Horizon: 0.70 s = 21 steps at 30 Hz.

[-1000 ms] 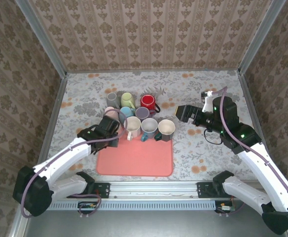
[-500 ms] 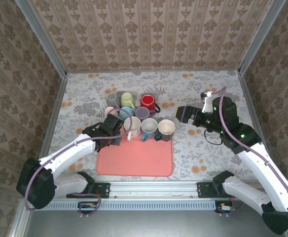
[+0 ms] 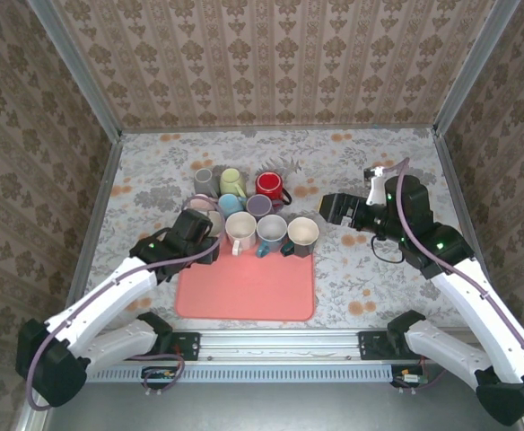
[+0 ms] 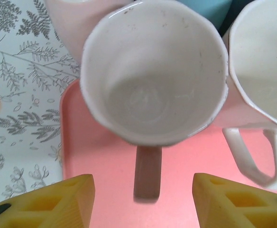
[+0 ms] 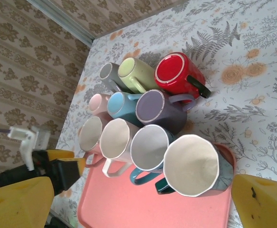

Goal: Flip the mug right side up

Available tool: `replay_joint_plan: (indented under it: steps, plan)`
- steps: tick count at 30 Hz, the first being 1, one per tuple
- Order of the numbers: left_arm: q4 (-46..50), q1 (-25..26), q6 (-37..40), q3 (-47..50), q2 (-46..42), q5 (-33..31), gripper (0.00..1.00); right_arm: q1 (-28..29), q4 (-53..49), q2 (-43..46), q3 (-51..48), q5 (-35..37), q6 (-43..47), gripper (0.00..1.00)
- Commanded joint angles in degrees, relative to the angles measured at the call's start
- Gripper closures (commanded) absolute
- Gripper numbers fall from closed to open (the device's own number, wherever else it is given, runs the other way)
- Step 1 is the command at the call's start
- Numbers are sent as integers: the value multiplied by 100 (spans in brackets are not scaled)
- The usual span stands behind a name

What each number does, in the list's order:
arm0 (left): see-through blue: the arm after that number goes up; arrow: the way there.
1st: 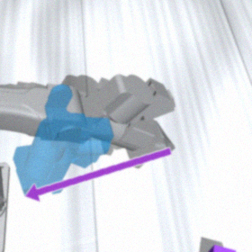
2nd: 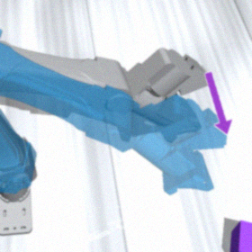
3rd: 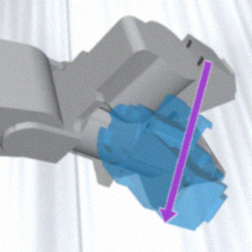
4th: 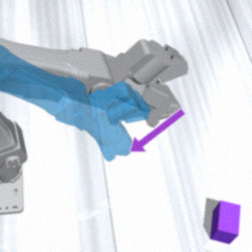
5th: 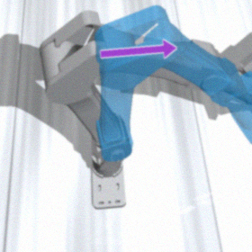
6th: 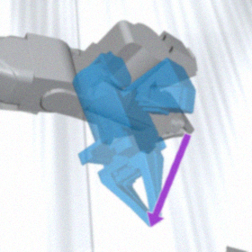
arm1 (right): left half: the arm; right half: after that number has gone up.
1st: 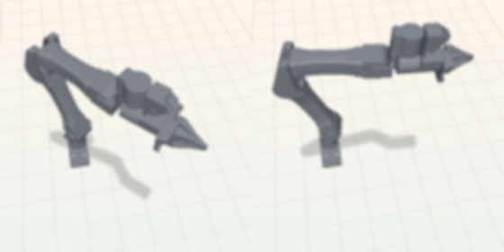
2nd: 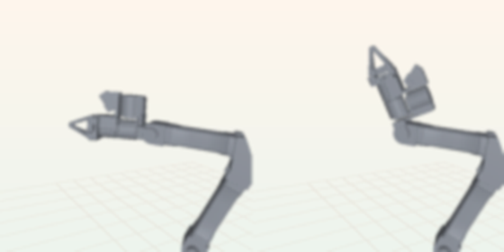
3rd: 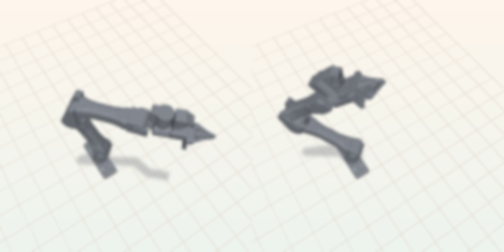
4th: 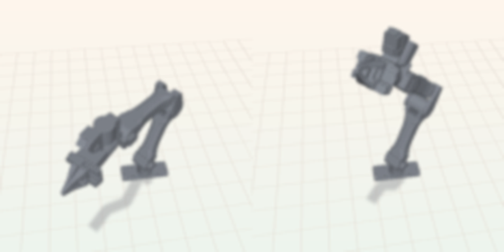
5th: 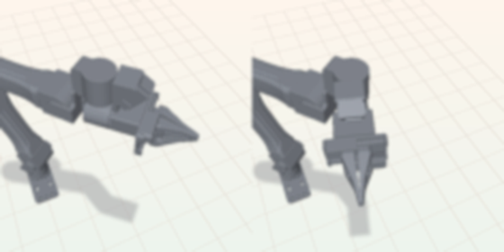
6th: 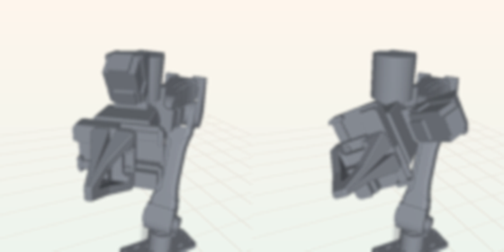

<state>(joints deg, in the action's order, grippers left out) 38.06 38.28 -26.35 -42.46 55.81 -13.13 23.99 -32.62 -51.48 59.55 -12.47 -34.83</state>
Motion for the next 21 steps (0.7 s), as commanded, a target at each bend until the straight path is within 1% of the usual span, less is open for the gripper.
replay_joint_plan:
  steps: [1, 3, 5, 6, 10, 13, 17, 20, 21]
  plan:
    - [604, 36, -30, -431, -265, 13, 41, -21, -222, -367, 195, -234, 471, 3]
    - [867, 8, 89, -693, -308, -24, 41, 31, -390, -668, 430, -317, 790, 4]
    - [1107, -73, 252, -1006, -262, 97, 40, 133, -565, -972, 681, -179, 1080, 4]
    - [1177, -163, 351, -1150, -226, 289, 40, 171, -662, -1140, 820, -46, 1186, 4]
    - [1176, -664, 463, -1495, -117, 1221, 37, 245, -903, -1859, 1399, 75, 1467, 4]
    - [977, -1088, 430, -1604, -35, 1596, 35, 398, -1011, -2345, 1818, 293, 1544, 5]
    - [931, -1643, 285, -1897, 426, 1370, 29, 456, -1012, -2915, 2243, 406, 1508, 5]
    - [939, -1748, 200, -2239, 958, 844, 24, 475, -983, -3175, 2384, 544, 1451, 5]
    - [911, -1790, 187, -2351, 1135, 769, 23, 484, -973, -3225, 2403, 607, 1440, 5]
